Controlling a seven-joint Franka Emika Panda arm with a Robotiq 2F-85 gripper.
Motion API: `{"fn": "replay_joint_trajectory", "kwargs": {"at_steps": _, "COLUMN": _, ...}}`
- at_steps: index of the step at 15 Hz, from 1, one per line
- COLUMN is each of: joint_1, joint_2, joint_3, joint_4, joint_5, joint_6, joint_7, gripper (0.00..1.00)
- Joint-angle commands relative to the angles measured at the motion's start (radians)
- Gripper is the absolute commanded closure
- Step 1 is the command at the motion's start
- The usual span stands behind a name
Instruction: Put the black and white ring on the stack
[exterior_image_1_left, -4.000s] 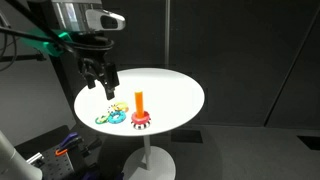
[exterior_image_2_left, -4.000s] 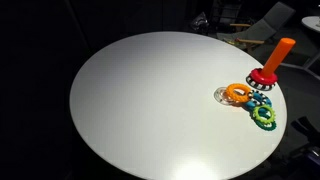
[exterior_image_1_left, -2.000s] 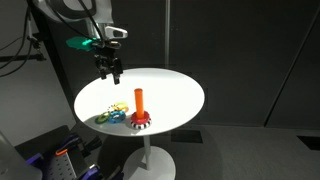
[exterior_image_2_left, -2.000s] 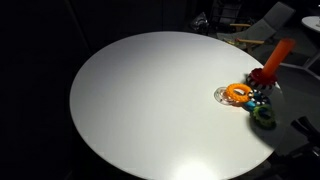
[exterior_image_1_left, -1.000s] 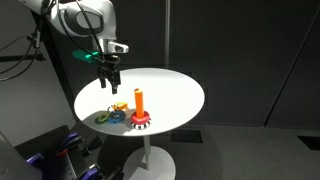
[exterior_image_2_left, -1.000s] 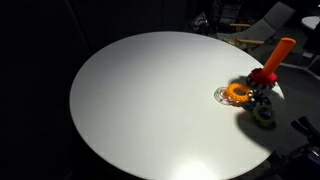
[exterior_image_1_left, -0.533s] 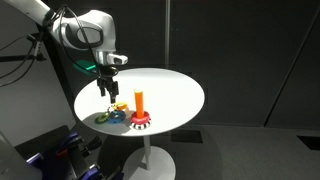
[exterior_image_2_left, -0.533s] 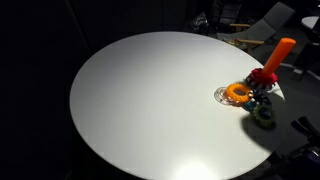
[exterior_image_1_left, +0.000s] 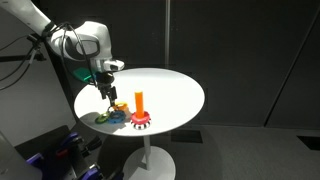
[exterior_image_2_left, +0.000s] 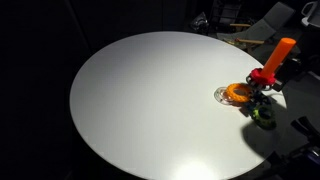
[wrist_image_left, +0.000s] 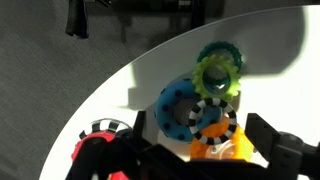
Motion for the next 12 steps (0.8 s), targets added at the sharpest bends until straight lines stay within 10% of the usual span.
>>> {"fn": "replay_joint_trajectory", "kwargs": {"at_steps": 1, "joint_1": 0.01, "joint_2": 0.049, "joint_3": 0.019, "joint_4": 0.002, "joint_5": -0.004, "joint_6": 0.085, "joint_7": 0.057, "gripper": 0.0}}
{"fn": "replay_joint_trajectory", "kwargs": {"at_steps": 12, "joint_1": 0.02, "joint_2": 0.176, "joint_3": 0.027, "joint_4": 0.007, "joint_5": -0.1, "joint_6": 0.242, "joint_7": 0.17, "gripper": 0.0}}
